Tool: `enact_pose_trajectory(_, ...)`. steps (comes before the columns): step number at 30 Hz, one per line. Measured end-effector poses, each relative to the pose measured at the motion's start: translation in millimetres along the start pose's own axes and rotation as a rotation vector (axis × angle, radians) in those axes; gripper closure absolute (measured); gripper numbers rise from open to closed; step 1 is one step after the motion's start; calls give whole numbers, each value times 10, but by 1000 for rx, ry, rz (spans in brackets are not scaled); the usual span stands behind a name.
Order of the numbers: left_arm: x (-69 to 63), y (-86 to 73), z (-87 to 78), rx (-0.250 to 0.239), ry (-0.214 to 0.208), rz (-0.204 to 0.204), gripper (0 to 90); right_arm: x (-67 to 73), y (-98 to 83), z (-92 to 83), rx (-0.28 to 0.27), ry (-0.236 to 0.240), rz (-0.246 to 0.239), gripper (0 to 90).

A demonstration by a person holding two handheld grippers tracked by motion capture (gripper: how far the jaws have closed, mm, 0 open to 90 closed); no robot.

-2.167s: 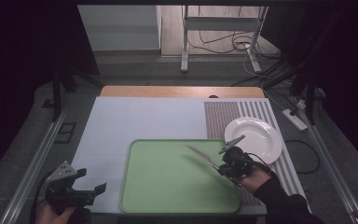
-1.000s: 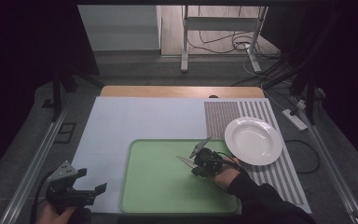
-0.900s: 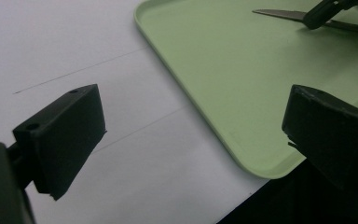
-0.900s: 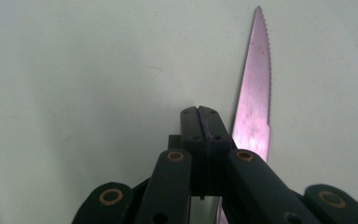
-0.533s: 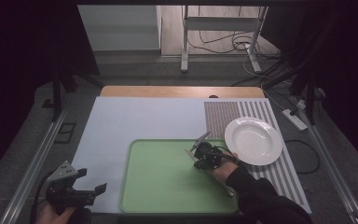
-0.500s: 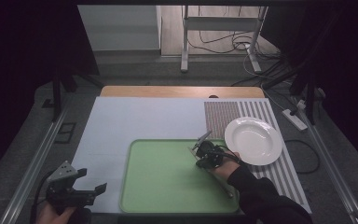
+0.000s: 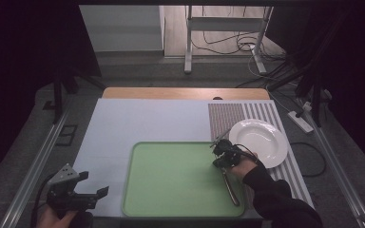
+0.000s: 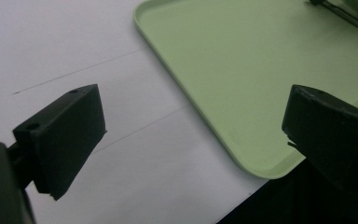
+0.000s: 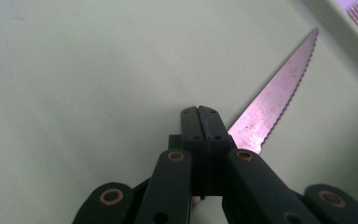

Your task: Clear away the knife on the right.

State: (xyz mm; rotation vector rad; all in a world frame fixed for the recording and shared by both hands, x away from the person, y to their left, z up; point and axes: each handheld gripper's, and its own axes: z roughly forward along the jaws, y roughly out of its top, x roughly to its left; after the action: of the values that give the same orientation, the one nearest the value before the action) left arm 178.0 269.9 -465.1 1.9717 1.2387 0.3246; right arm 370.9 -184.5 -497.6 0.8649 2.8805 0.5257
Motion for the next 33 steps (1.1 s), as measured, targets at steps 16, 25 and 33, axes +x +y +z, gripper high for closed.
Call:
enact_pose_trajectory(16,-3,-1,-1,-1,1,4,56,-86,-181,-78,-2,14,44,900)
enact_pose_trajectory(25,-1,0,-2,-1,1,0,56,-113,-262,-115,2,21,63,900)
enact_pose_trajectory(33,-1,1,0,-1,1,0,56,-98,-228,-135,-14,25,55,844)
